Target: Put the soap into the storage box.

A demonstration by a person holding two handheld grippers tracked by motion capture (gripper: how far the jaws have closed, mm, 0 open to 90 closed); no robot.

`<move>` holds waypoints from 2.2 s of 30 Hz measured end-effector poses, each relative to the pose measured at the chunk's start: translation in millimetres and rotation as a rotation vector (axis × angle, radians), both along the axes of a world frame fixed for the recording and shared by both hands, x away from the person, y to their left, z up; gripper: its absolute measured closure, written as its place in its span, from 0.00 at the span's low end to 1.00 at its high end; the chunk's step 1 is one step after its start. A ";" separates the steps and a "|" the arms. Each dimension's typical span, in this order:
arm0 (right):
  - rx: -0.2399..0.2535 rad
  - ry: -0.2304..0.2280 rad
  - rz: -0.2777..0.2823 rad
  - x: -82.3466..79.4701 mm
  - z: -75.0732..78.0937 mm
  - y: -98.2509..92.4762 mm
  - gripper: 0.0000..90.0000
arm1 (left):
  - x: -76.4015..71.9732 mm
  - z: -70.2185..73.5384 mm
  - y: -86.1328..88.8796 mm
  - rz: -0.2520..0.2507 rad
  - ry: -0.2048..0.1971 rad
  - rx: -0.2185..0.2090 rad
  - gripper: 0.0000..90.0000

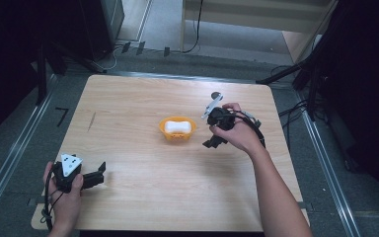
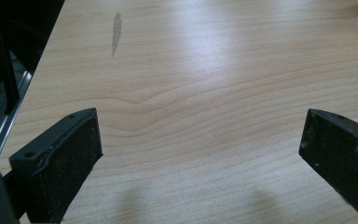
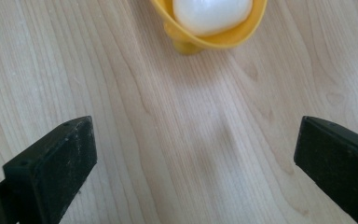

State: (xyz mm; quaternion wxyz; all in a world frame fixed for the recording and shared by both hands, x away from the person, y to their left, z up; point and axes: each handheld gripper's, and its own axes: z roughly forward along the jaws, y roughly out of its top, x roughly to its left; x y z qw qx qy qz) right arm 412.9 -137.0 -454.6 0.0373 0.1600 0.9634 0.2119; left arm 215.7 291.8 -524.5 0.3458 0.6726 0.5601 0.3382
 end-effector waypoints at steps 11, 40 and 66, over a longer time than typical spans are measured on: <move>0.020 -0.005 -0.048 -13.1 -7.6 -21.4 0.00 | -0.1 0.2 -0.1 0.000 0.002 0.004 0.00; 0.170 -0.050 -0.235 -55.6 -33.6 -88.2 0.00 | -0.5 0.2 -1.4 -0.003 0.002 0.014 0.00; 0.310 -0.093 -0.417 -109.8 -68.1 -145.0 0.00 | -0.5 0.2 -1.5 -0.001 0.000 0.015 0.00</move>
